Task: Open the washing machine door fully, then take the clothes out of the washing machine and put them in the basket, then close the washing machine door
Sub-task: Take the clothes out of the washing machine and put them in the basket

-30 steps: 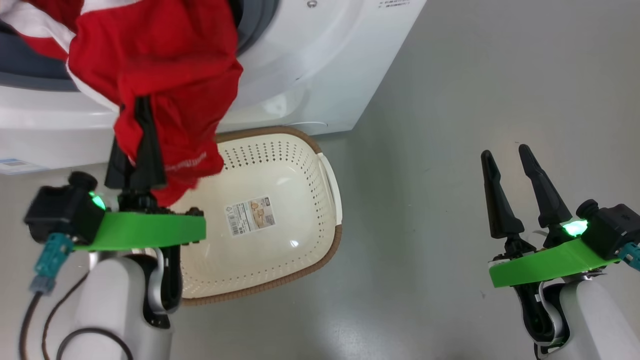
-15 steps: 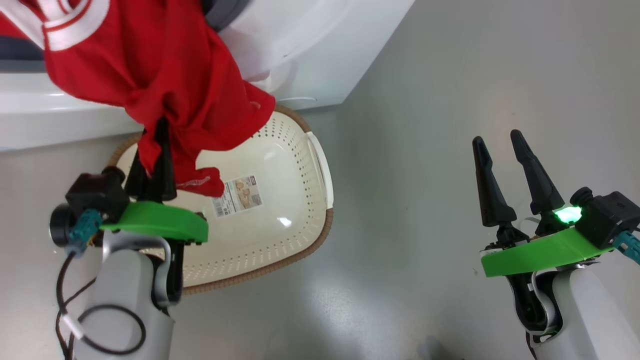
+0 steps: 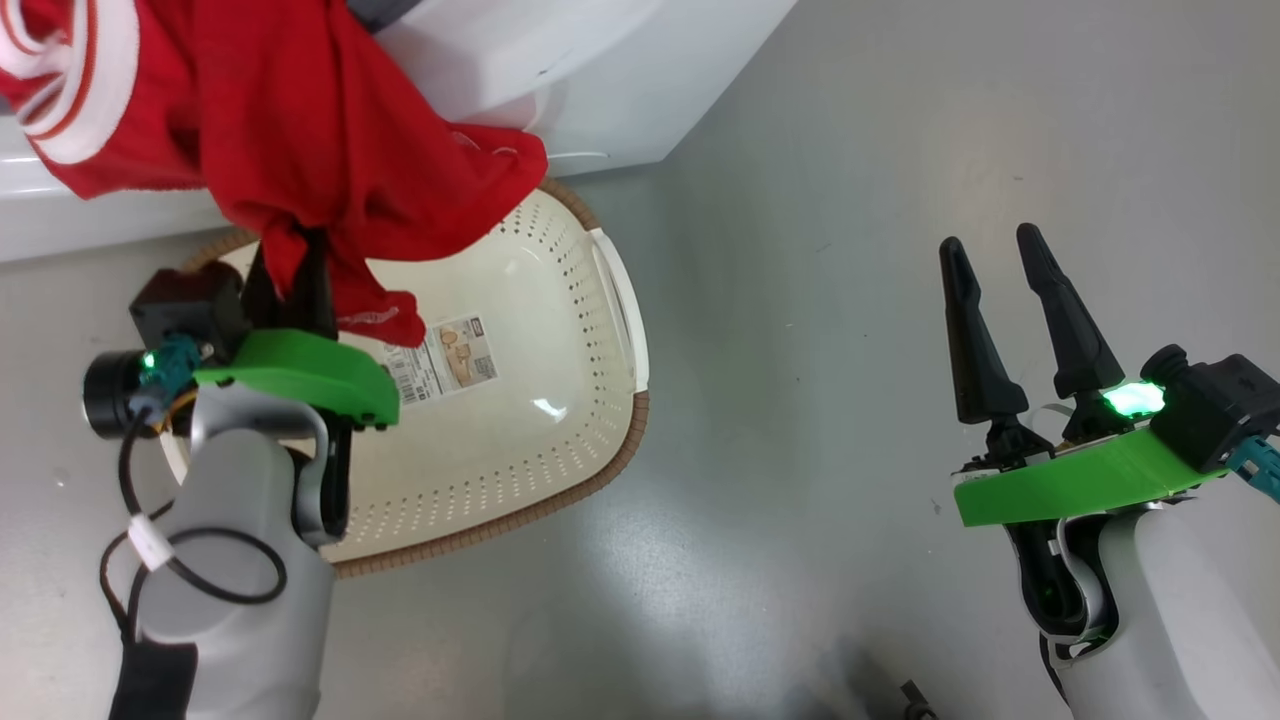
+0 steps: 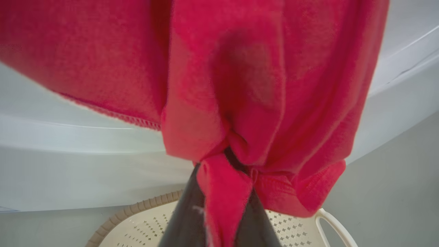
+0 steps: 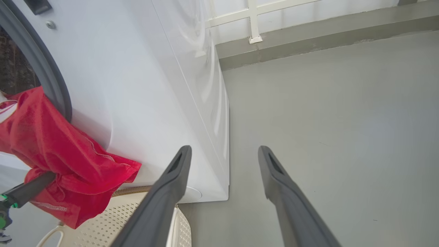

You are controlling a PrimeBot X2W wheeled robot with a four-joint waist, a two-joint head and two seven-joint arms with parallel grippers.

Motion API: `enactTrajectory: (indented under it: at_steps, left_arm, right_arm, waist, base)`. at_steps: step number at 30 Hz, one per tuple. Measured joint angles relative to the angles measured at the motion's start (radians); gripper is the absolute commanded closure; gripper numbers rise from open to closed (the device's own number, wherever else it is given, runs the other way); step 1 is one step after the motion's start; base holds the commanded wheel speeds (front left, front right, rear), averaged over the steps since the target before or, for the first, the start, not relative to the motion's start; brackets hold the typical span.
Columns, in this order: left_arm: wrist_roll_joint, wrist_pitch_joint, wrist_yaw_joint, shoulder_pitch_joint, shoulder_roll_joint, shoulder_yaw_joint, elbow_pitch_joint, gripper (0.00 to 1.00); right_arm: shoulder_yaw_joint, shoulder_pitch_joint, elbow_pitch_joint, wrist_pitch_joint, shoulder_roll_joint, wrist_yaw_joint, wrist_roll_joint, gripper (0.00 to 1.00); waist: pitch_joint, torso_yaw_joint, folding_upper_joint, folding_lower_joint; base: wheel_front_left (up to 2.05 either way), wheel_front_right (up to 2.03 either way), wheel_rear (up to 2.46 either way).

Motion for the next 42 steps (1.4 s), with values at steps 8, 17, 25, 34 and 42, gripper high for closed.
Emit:
enactTrajectory:
  at_steps: [8, 17, 25, 34, 42]
  left_arm:
    - [0.003, 0.000, 0.000, -0.035, -0.001, 0.014, 0.029, 0.24]
    - [0.005, 0.000, -0.009, -0.034, -0.001, 0.015, 0.016, 0.05]
    - [-0.025, 0.000, -0.008, 0.020, -0.001, -0.005, -0.087, 0.00]
    - [-0.065, 0.000, 0.006, 0.107, -0.001, -0.030, -0.222, 0.00]
    - [-0.074, 0.000, 0.030, 0.227, 0.000, -0.059, -0.360, 0.00]
  right_arm:
    - [0.001, -0.012, -0.001, 0.000, 0.002, 0.000, 0.000, 0.00]
    - [0.000, -0.012, -0.001, 0.000, 0.002, 0.000, 0.000, 0.00]
    - [-0.003, -0.012, -0.001, 0.000, -0.008, 0.000, 0.000, 0.00]
    - [-0.011, -0.009, -0.001, 0.000, -0.033, 0.000, -0.007, 0.00]
    - [-0.012, -0.002, 0.000, 0.000, -0.049, 0.000, -0.026, 0.00]
  waist:
    - [0.009, -0.003, 0.0000, 0.0000]
    - [0.001, 0.009, 0.0000, 0.0000]
    - [-0.012, 0.035, 0.0000, 0.0000]
    - [-0.031, 0.073, 0.0000, 0.0000]
    - [-0.059, 0.092, 0.0000, 0.0000]
  base:
    - [0.00, 0.00, 0.00]
    - [0.00, 0.00, 0.00]
    - [0.00, 0.00, 0.00]
    - [0.00, 0.00, 0.00]
    - [0.00, 0.00, 0.00]
